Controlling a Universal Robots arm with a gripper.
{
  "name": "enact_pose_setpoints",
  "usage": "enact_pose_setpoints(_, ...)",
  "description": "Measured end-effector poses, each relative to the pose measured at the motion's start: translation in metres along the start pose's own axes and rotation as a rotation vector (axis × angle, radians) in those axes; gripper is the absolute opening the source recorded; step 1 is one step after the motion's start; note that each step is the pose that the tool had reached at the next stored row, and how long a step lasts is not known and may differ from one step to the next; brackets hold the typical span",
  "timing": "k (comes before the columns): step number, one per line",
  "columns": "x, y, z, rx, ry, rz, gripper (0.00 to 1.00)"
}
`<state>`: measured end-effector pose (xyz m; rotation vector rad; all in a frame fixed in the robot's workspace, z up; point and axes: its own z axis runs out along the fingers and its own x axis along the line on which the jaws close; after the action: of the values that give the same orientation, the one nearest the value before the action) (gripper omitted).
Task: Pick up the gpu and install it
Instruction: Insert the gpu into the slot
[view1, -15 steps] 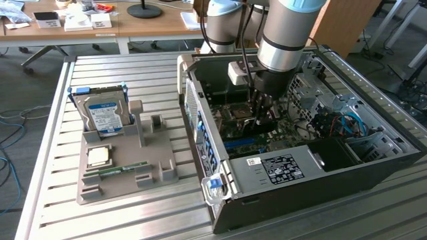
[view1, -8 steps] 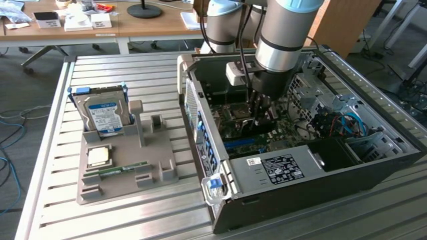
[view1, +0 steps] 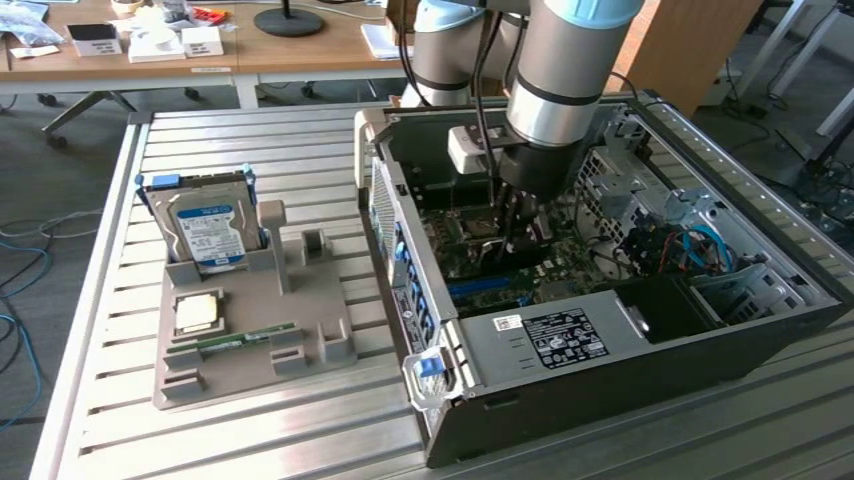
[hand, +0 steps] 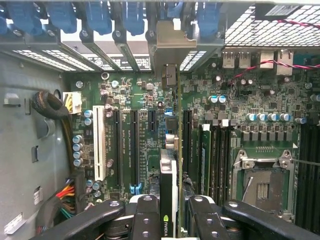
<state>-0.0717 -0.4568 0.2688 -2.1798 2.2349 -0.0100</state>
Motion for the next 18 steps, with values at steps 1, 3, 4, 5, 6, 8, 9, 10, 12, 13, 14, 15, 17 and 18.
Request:
enact_pose_setpoints(1, 0.0, 0.0001, 0.0004, 0.0, 0.0004, 0.0, 0.27)
enact_pose_setpoints(3, 0.0, 0.0001, 0.0004, -0.0001, 0.0006, 0.0, 0.27)
enact_pose_setpoints(4, 0.0, 0.0002, 0.0005, -0.0001, 0.0006, 0.0, 0.27)
enact_pose_setpoints(5, 0.0001, 0.0014, 0.0005, 0.0, 0.0012, 0.0, 0.27)
enact_pose_setpoints(6, 0.0001, 0.0015, 0.0005, -0.0012, 0.003, 0.0, 0.27)
enact_pose_setpoints(8, 0.0001, 0.0014, 0.0005, -0.0017, 0.0031, -0.001, 0.27)
enact_pose_setpoints(9, 0.0001, 0.0014, 0.0005, -0.0021, 0.0031, -0.001, 0.27)
enact_pose_setpoints(10, 0.0001, 0.0014, 0.0005, -0.0025, 0.003, -0.002, 0.27)
enact_pose_setpoints(12, 0.0, 0.0014, 0.0005, -0.0027, 0.003, -0.003, 0.27)
enact_pose_setpoints(13, 0.0001, 0.0014, 0.0005, -0.0027, 0.003, -0.003, 0.27)
enact_pose_setpoints(14, 0.0, 0.0014, 0.0005, -0.0027, 0.003, -0.003, 0.27)
enact_pose_setpoints(15, 0.0001, 0.0014, 0.0005, -0.0027, 0.003, -0.003, 0.27)
enact_pose_setpoints(17, 0.0001, 0.0014, 0.0005, -0.0027, 0.003, -0.005, 0.27)
enact_pose_setpoints(18, 0.0001, 0.0014, 0.0005, -0.0027, 0.003, -0.006, 0.27)
